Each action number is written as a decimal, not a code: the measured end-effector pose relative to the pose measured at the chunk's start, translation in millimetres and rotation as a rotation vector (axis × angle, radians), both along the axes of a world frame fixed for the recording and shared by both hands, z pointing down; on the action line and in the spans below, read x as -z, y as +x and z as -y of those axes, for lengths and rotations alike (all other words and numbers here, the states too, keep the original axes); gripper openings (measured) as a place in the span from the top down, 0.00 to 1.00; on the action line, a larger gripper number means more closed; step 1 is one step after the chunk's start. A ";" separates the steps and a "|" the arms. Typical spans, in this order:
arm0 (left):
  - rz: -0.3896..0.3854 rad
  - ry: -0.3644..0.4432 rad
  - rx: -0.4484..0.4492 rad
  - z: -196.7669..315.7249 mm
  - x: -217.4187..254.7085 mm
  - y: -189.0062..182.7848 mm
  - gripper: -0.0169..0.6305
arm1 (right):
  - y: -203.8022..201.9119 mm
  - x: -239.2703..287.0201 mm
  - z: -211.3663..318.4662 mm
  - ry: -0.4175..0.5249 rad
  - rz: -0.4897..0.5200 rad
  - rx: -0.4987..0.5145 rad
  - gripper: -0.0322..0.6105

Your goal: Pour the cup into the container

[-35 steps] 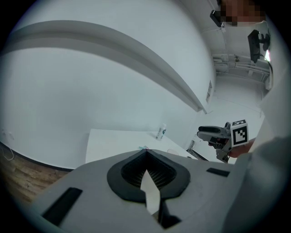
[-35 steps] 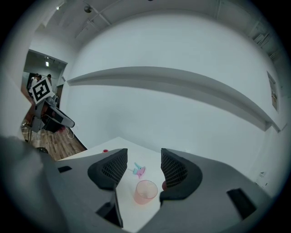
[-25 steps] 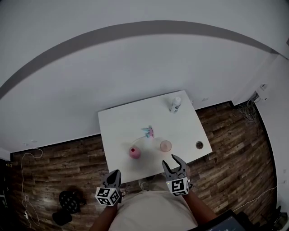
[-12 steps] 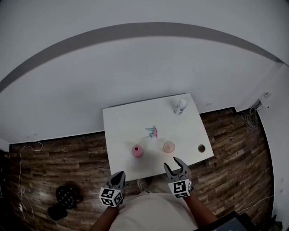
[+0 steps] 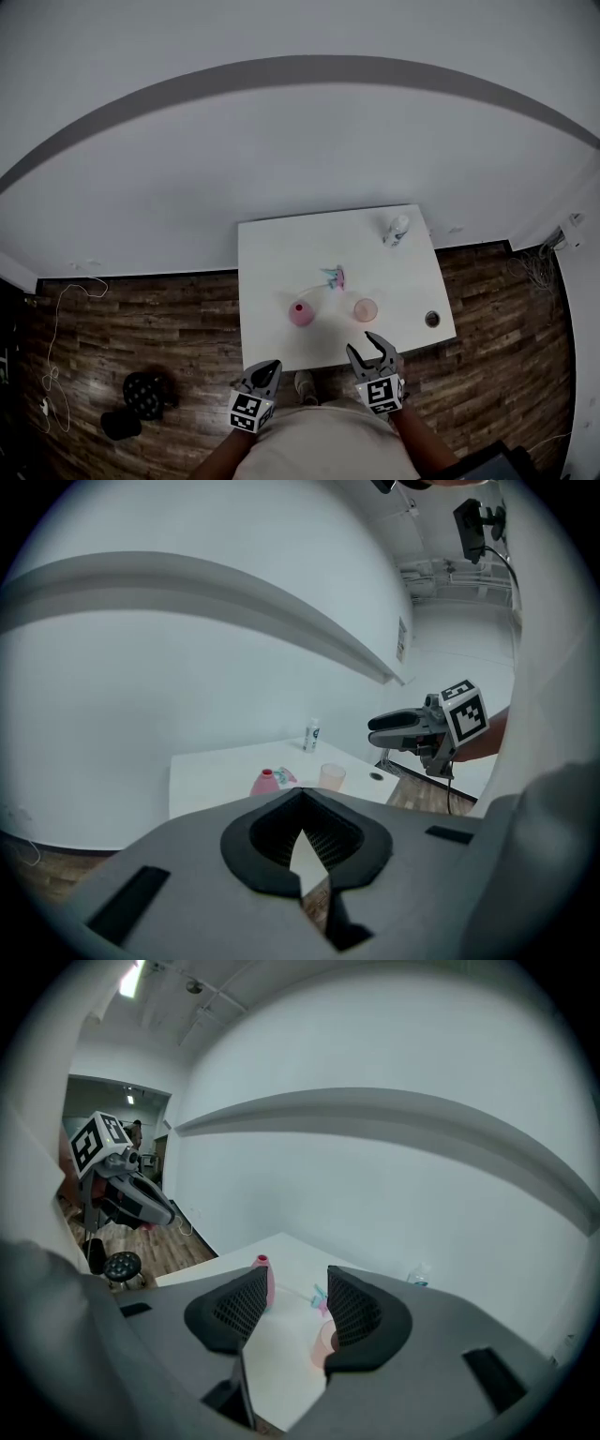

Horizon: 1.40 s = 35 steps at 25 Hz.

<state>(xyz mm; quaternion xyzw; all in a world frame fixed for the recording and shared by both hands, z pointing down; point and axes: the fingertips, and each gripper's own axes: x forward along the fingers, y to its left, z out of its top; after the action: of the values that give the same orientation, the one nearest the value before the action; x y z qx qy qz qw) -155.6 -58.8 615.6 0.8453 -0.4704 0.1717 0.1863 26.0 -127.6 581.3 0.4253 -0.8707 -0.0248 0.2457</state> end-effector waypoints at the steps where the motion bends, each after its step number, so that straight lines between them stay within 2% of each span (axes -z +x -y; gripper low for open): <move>1: -0.002 -0.003 0.001 -1.6 1.6 4.3 0.96 | 2.2 -1.0 -3.1 -0.011 0.002 0.008 0.63; 6: -0.015 -0.018 -0.012 -14.6 10.4 41.2 0.96 | 35.8 -0.6 -24.7 -0.034 0.013 0.014 0.63; 13: -0.014 -0.034 -0.056 -50.9 9.4 111.7 0.96 | 110.1 5.9 -70.3 -0.040 0.053 -0.041 0.63; 17: -0.057 -0.039 0.005 -74.8 18.6 134.3 0.96 | 151.3 8.9 -103.1 -0.039 0.080 -0.057 0.63; 25: -0.146 -0.052 0.168 -138.8 31.2 152.8 0.96 | 191.5 24.0 -165.6 -0.022 0.119 -0.023 0.63; 35: -0.157 -0.059 0.217 -214.8 33.0 189.3 0.96 | 202.2 79.4 -227.0 0.001 0.244 0.066 0.63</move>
<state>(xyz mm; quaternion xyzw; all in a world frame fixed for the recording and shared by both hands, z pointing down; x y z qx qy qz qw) 33.7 156.1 582.6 0.7946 -0.5377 0.0974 0.2646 228.2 99.4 501.8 0.3963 -0.9077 0.0185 0.1369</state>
